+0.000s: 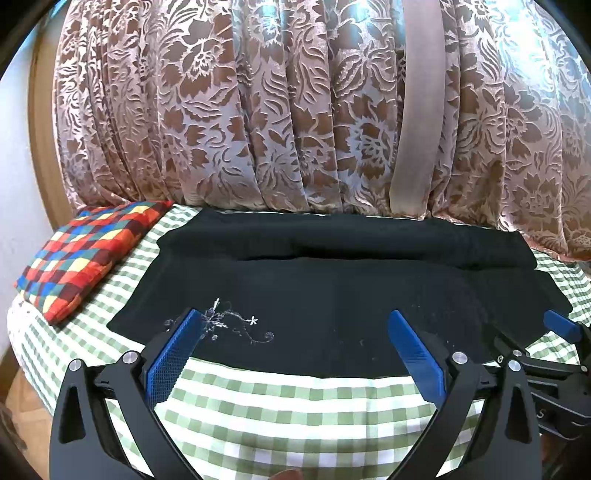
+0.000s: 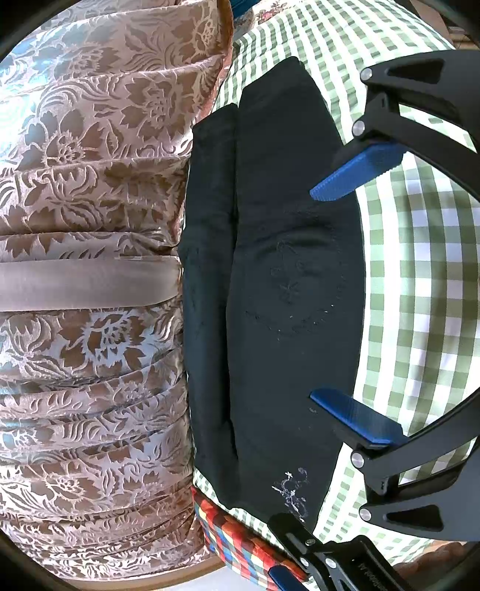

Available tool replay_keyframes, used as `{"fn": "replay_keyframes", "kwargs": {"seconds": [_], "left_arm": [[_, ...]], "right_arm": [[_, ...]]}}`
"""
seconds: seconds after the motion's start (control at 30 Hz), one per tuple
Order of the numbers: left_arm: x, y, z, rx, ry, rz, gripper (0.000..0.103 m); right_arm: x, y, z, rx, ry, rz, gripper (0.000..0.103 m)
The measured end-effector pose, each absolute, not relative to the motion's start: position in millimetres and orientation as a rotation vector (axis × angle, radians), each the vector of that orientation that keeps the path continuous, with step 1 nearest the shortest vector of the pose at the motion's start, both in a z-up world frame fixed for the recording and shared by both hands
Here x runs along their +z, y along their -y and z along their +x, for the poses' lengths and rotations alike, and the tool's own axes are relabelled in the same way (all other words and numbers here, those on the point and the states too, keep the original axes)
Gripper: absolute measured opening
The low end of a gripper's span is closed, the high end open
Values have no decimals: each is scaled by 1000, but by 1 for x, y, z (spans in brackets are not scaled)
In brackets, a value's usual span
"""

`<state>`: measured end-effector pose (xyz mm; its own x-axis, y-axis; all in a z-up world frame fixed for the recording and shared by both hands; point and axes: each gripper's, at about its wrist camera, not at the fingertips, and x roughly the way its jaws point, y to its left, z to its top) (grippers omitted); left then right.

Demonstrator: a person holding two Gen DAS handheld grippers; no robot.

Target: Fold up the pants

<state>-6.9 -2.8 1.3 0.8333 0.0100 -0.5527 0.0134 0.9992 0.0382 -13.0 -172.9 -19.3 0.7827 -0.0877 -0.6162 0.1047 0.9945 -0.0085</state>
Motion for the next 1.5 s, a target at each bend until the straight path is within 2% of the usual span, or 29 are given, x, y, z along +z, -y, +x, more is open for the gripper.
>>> {"fn": "replay_keyframes", "kwargs": {"seconds": [1.5], "left_arm": [[17, -1, -13, 1, -563, 16, 100]], "right_arm": [[-19, 172, -18, -80, -666, 29, 101]]}}
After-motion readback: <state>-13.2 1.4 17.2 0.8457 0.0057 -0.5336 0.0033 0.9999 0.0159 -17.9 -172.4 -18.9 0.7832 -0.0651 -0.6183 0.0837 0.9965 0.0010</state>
